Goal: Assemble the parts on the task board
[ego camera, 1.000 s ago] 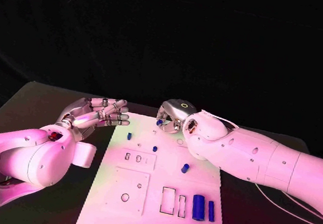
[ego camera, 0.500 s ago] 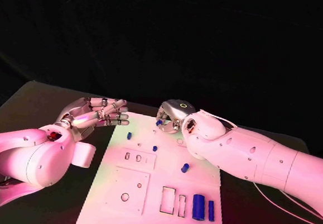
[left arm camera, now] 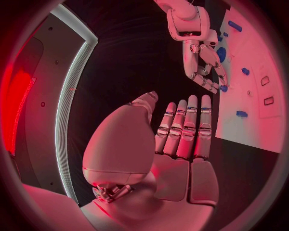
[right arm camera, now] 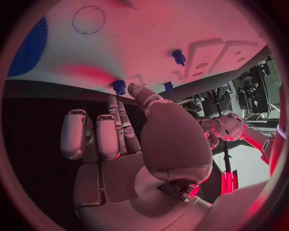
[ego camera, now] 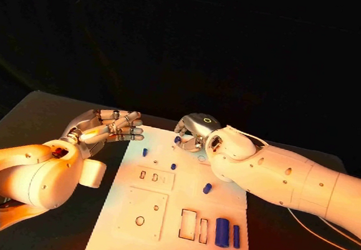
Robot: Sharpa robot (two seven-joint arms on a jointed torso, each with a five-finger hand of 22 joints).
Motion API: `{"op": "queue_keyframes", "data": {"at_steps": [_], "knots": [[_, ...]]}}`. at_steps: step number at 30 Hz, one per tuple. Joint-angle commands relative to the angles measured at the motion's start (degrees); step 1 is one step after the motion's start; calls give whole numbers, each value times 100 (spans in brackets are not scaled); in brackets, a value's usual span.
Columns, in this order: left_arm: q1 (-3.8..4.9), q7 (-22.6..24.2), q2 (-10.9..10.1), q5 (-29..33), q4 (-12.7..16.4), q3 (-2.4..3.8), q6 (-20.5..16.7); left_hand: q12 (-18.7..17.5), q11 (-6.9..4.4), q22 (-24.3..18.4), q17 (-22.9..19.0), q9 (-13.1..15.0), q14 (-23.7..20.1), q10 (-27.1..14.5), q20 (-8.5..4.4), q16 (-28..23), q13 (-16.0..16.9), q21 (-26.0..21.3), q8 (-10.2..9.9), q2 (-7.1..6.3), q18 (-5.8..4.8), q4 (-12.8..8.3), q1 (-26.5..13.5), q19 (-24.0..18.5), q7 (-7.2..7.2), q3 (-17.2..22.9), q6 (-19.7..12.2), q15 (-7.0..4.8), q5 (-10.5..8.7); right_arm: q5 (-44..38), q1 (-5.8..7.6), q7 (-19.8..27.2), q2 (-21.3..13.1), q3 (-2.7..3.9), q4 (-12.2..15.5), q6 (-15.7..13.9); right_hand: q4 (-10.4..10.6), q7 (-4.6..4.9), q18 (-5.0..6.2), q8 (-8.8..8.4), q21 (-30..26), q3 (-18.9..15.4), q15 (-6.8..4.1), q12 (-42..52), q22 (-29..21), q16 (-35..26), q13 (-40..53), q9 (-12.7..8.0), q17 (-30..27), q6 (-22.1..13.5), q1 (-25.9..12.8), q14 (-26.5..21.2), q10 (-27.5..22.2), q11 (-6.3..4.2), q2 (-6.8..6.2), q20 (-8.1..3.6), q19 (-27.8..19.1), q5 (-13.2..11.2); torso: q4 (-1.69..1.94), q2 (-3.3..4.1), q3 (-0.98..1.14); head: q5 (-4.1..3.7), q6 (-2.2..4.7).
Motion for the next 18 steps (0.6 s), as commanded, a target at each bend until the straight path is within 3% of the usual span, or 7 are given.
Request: {"op": "queue_keyframes", "data": {"at_steps": [1, 4, 8, 12, 15, 16, 18], "knots": [[12, 63, -3, 2, 9, 6, 84, -40, 34, 7, 1, -5, -44, -7, 2, -38, -9, 35, -35, -1, 103, -50, 79, 1, 34, 5, -1, 1, -19, -50, 0, -78, -275, 4, 328, -191, 22, -16, -3, 31, 16, -49, 3, 57, 58, 25, 10, 15, 31, 55, 22, 177, 55, -24, -34, -4, 27, 97, -5, -8, 5, -21, 11], [13, 59, -7, 2, 6, 6, 85, -40, 34, 7, 1, -5, -44, -7, 2, -38, -9, 35, -35, -1, 103, -50, 79, 1, 34, 5, -1, 1, -19, 111, 29, -122, -752, 10, 826, -326, 74, 0, -37, 15, 117, -78, -12, 145, 218, 124, 44, 12, 158, 42, 1, 214, 254, -45, -37, -16, 133, 216, 1, -11, -1, -46, 33], [13, 52, -20, 2, -5, 6, 86, -40, 34, 7, 1, -5, -44, -7, 2, -38, -9, 35, -35, -1, 103, -50, 79, 1, 34, 5, -1, 1, -19, 535, 71, -150, -1364, 13, 1359, -385, 160, 25, -72, 63, 228, -123, -53, 390, 390, 242, 156, 39, 308, 155, -44, 253, 784, -111, -62, -41, 242, 162, -55, -17, 3, -56, 54], [15, 46, -8, 2, -45, 5, 108, -41, 34, 8, 2, -4, -45, -6, 2, -40, -8, 37, -36, -1, 103, -53, 83, -2, 32, 6, 0, 2, -19, 1063, 92, -213, -1937, 14, 1780, -209, 236, -190, -88, 159, 283, -485, -306, 1237, 486, 307, 754, 90, 375, 274, -78, 265, 1771, -379, -243, -249, 292, 465, -86, -40, 16, -99, 49], [15, 44, 5, 2, -76, 5, 118, -41, 34, 8, 2, -4, -45, -6, 2, -40, -8, 37, -36, -1, 103, -53, 83, -2, 32, 6, 0, 2, -19, 1223, 96, -283, -2173, 14, 1926, -46, 310, -250, -144, 234, 424, -1007, -338, 4286, 703, 655, 3798, 135, 908, 177, -49, 370, 1988, -433, -296, -306, 430, 682, -86, -46, 31, -110, 46], [15, 43, 9, 2, -87, 5, 121, -41, 33, 8, 2, -4, -45, -5, 2, -41, -8, 37, -36, 0, 103, -53, 84, -3, 31, 7, 1, 2, -19, 1262, 96, -312, -2239, 14, 1954, 13, 359, -276, -143, 296, 465, -1248, -215, 5472, 776, 775, 5017, 170, 1102, 89, 71, 388, 1855, -417, -223, -345, 470, 671, -87, -48, 34, -111, 39], [15, 41, 14, 2, -103, 5, 125, -42, 31, 9, 2, -3, -44, 0, 3, -43, -7, 39, -36, 2, 102, -55, 87, -5, 27, 8, 4, 2, -19, 1314, 95, -361, -2330, 14, 1975, 111, 596, -93, -177, 400, 526, -1548, -298, 6597, 878, 940, 6172, 222, 1370, 6, -36, 437, 1856, -394, -84, -255, 533, 783, -94, -49, 39, -109, 34]]}}
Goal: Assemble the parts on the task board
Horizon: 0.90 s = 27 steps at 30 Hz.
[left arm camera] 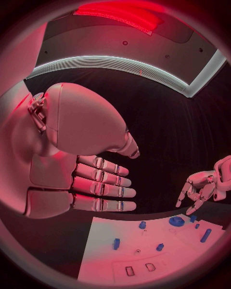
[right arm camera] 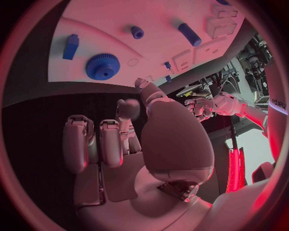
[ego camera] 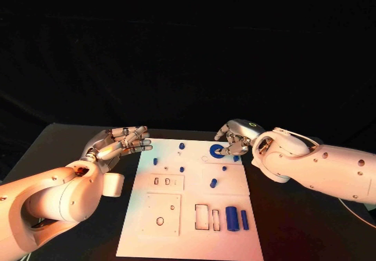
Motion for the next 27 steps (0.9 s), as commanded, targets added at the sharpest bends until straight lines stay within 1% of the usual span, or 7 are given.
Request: {"op": "queue_keyframes", "data": {"at_steps": [1, 2, 3, 11, 14, 19, 27], "knots": [[12, 43, 17, 2, -20, 5, 121, -18, 31, 9, 2, -3, -44, -1, 3, -9, -6, 39, -37, 2, 103, -37, 41, -5, 27, -9, 4, 2, -19, 432, 0, -205, -93, 0, 56, 341, 162, 51, -92, 120, 70, -333, 18, 1325, 471, 186, 1340, 57, 740, -117, 62, 451, -38, 62, 142, 77, 95, 87, -18, -8, 16, -3, -21], [12, 43, 18, 2, -25, 5, 123, -18, 31, 9, 2, -3, -44, -1, 3, -9, -6, 39, -37, 2, 103, -37, 41, -5, 27, -9, 4, 2, -19, 440, -2, -220, -108, 0, 50, 368, 226, 50, -92, 181, 84, -449, 78, 1563, 501, 229, 1593, 85, 811, -174, 127, 460, -47, 87, 188, 81, 110, 103, -20, -7, 16, -3, -21], [12, 42, 20, 2, -32, 5, 124, -18, 31, 9, 2, -3, -44, -1, 3, -9, -6, 39, -37, 2, 103, -37, 41, -5, 27, -9, 4, 2, -19, 447, -5, -234, -119, 0, 36, 397, 241, 65, -97, 190, 90, -479, 53, 1668, 512, 250, 1707, 89, 853, -192, 131, 468, -9, 102, 186, 97, 117, 102, -22, -5, 17, -5, -17], [11, 36, 40, 2, -68, 4, 135, -18, 31, 9, 2, -3, -44, -1, 3, -9, -6, 39, -37, 2, 103, -37, 41, -5, 27, -9, 4, 2, -19, 465, -23, -374, -15, -1, -145, 461, 470, 108, -105, 355, 105, -809, 94, 1977, 566, 319, 2054, 159, 968, -389, 279, 484, 15, 157, 256, 151, 139, 116, -1, 2, 7, -31, -48], [11, 32, 42, 2, -71, 4, 136, -18, 31, 9, 2, -3, -44, -1, 3, -9, -6, 39, -37, 2, 103, -37, 41, -5, 27, -9, 4, 2, -19, 462, -25, -423, 78, -2, -239, 494, 504, 115, -113, 385, 127, -844, 99, 2045, 601, 343, 2127, 171, 1016, -415, 316, 493, 46, 163, 279, 158, 161, 142, 2, -3, -2, -46, -61], [10, 31, 50, 2, -71, 4, 138, -18, 31, 9, 2, -3, -44, -1, 3, -9, -6, 39, -37, 2, 103, -37, 41, -5, 27, -9, 4, 2, -19, 443, -28, -487, 256, -5, -427, 548, 530, 120, -116, 412, 136, -868, 105, 2086, 618, 363, 2172, 182, 1056, -437, 352, 501, 62, 168, 297, 163, 171, 188, 12, 0, 5, -47, -78], [10, 28, 53, 2, -73, 4, 140, -18, 31, 9, 2, -3, -44, -1, 3, -9, -6, 39, -37, 2, 103, -37, 41, -5, 27, -9, 4, 2, -19, 421, -39, -542, 427, -8, -657, 590, 553, 127, -120, 439, 147, -886, 112, 2115, 638, 391, 2205, 192, 1113, -468, 397, 513, 69, 175, 322, 169, 182, 216, 14, -11, 3, -45, -110]]}}
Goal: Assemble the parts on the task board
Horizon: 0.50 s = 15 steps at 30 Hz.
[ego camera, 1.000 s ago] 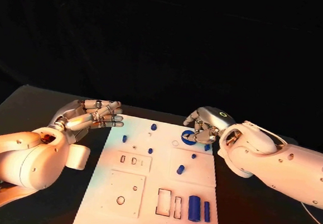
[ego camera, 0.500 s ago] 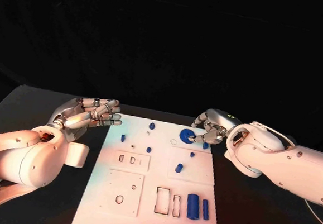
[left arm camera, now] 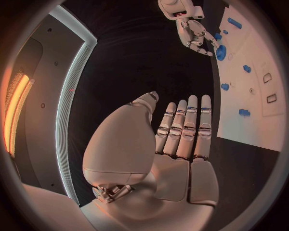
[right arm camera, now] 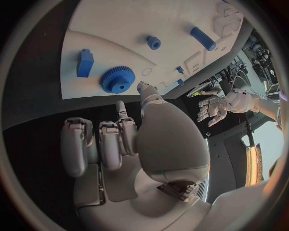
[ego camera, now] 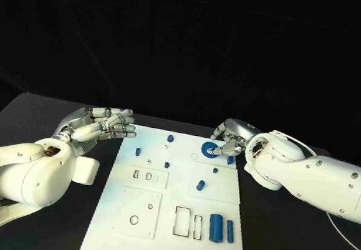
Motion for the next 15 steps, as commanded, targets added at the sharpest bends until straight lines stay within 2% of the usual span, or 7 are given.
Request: {"op": "queue_keyframes", "data": {"at_steps": [1, 6, 15], "knots": [[10, 34, 14, 2, 7, 6, 113, -18, 31, 5, 2, -4, -44, -1, 2, -9, -6, 39, -37, 1, 103, -37, 41, -5, 27, -9, 4, 2, -19, -32, -13, -120, 32, -2, -55, 151, 9, 10, -58, 43, 20, -32, 30, 32, 642, 34, 481, 10, 1115, -44, 73, 514, 48, 10, 16, 6, 25, 36, 4, -8, -1, -3, -16], [10, 29, 16, 2, 7, 6, 117, -20, 26, 8, 4, -1, -43, 9, 3, -14, -4, 43, -39, 5, 103, -42, 49, -12, 19, -7, 11, 0, -20, -117, -18, -151, 72, -2, -134, 189, 13, 13, -61, 58, 27, -32, 34, 51, 655, 47, 503, 16, 1140, -57, 106, 519, 55, 14, 35, 10, 32, 35, -8, -9, -2, 1, -15], [10, 25, 17, 2, 8, 6, 120, -20, 26, 8, 4, -1, -43, 9, 3, -14, -4, 43, -39, 5, 103, -42, 49, -12, 19, -7, 11, 0, -20, -279, -23, -172, 107, -2, -257, 284, 13, 16, -63, 70, 32, -32, 37, 77, 663, 57, 532, 21, 1162, -68, 136, 524, 68, 17, 45, 13, 37, 36, 0, -6, -4, 1, -20]]}}
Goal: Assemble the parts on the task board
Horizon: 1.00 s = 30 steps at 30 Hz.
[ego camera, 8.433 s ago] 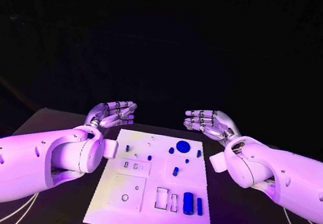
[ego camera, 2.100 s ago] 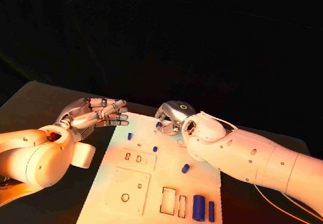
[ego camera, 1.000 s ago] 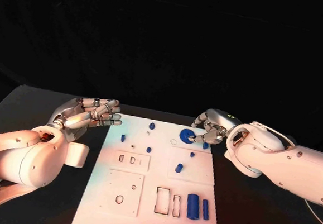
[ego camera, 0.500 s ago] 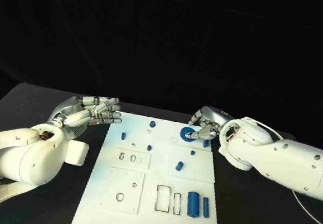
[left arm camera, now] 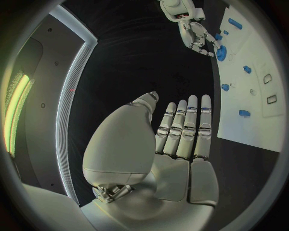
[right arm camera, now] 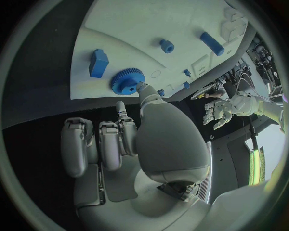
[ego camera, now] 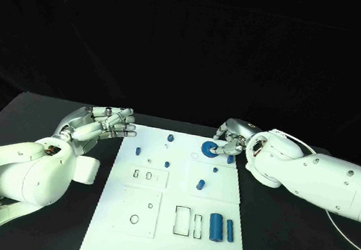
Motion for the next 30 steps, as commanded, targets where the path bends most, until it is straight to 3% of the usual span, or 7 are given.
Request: {"op": "queue_keyframes", "data": {"at_steps": [1, 18, 30], "knots": [[10, 29, 11, 2, 9, 5, 111, -20, 26, 8, 4, -1, -43, 9, 3, -14, -4, 21, -39, 5, 103, -42, 49, -12, 19, -7, 11, 0, -20, -188, -8, -55, 17, -1, -12, 183, 14, -2, -64, 31, 35, -33, 38, 24, 669, 41, 547, 11, 1175, -52, 69, 526, 56, -2, 19, 14, 40, 40, 2, 2, -1, 1, -5], [10, 25, 6, 2, 8, 5, 100, -20, 26, 8, 4, -1, -43, 9, 3, -14, -4, 21, -39, 5, 103, -42, 49, -12, 19, -7, 11, 0, -20, -170, -22, -1, 70, -1, 22, 302, 38, -2, -69, 70, 49, -59, 43, 99, 692, 57, 626, 25, 1210, -41, 72, 533, 102, 1, 19, 19, 53, 38, 6, 1, -3, 8, -29], [10, 14, 4, 2, 7, 5, 101, -20, 26, 8, 4, -1, -43, 9, 3, -14, -4, 21, -39, 5, 103, -42, 49, -12, 19, -7, 11, 0, -20, -141, -39, 16, 156, -2, -144, 359, 62, -11, -77, 144, 73, -60, 42, 178, 731, 75, 709, 52, 1245, -7, 121, 540, 147, -5, 72, 23, 75, 112, 12, 4, -1, 8, -47]]}}
